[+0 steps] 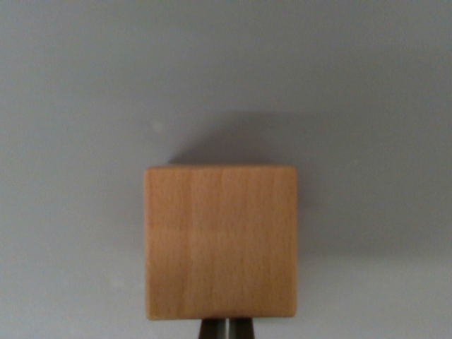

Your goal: Push wooden cube

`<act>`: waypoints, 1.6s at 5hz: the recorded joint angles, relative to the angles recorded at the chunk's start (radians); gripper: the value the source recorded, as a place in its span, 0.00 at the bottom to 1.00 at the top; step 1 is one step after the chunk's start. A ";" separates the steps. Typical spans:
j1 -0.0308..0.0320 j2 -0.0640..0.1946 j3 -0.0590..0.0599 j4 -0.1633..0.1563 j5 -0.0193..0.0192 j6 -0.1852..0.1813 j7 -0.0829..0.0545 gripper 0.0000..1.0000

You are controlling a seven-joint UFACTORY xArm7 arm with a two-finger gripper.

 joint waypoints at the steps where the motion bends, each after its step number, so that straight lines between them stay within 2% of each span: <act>1: 0.0005 0.034 0.000 0.047 0.0013 0.013 -0.001 1.00; 2: 0.0005 0.034 0.000 0.047 0.0013 0.013 -0.001 1.00; 3: 0.0009 0.065 0.001 0.091 0.0026 0.026 -0.001 1.00; 4: 0.0009 0.065 0.001 0.091 0.0026 0.026 -0.001 1.00; 5: 0.0013 0.097 0.001 0.135 0.0038 0.038 -0.002 1.00; 6: 0.0013 0.097 0.001 0.135 0.0038 0.038 -0.002 1.00; 7: 0.0017 0.127 0.001 0.176 0.0050 0.050 -0.002 1.00; 8: 0.0017 0.127 0.001 0.176 0.0050 0.050 -0.002 1.00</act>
